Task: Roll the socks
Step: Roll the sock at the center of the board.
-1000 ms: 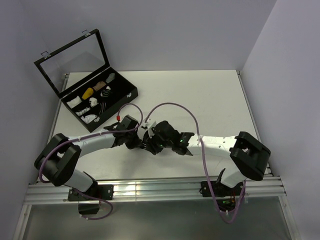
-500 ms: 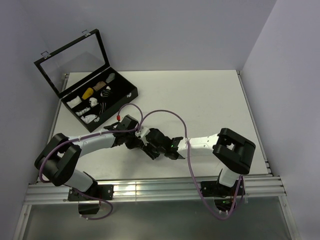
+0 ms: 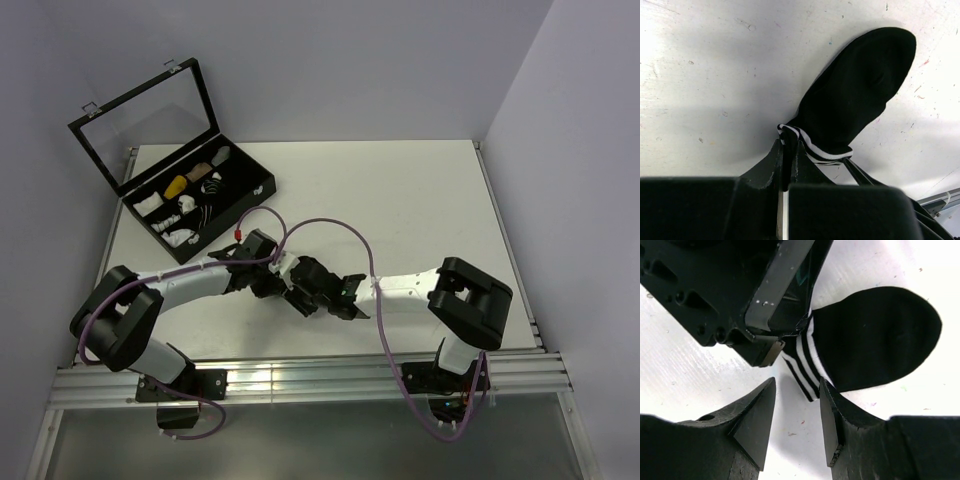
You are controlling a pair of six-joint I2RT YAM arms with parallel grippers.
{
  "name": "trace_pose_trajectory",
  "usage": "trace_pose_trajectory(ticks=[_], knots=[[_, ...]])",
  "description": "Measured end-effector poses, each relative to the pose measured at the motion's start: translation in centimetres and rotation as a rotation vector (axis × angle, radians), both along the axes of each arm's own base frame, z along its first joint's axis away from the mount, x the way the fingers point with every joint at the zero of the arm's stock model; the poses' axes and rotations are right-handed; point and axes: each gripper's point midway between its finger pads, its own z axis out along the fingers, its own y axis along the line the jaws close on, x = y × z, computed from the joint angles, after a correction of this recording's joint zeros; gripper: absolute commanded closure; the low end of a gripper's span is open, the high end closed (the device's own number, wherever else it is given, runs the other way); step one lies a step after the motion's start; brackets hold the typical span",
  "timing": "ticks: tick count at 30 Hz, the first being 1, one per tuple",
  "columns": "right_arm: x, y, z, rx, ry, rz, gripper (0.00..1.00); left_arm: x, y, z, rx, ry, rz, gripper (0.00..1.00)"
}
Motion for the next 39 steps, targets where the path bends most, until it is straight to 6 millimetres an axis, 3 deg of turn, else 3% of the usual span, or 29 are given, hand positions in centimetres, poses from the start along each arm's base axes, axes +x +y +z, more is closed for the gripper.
trace_pose_trajectory(ticks=[16, 30, 34, 37, 39], knots=[[0.7, 0.0, 0.4, -0.021, -0.040, -0.007, 0.52, 0.0, 0.0, 0.0, 0.001, 0.002, -0.004, 1.00], [0.5, 0.6, -0.5, -0.034, -0.017, -0.003, 0.55, 0.0, 0.0, -0.1, 0.002, 0.008, -0.002, 0.99], [0.4, 0.6, -0.7, -0.040, -0.017, -0.010, 0.64, 0.0, 0.0, -0.1, 0.001, 0.009, -0.002, 0.98], [0.6, 0.5, -0.9, -0.045, -0.024, -0.027, 0.78, 0.0, 0.1, -0.1, 0.001, 0.010, 0.000, 0.95], [0.6, 0.6, -1.0, -0.044, -0.026, -0.042, 0.94, 0.0, 0.1, -0.1, -0.002, 0.012, 0.004, 0.92]])
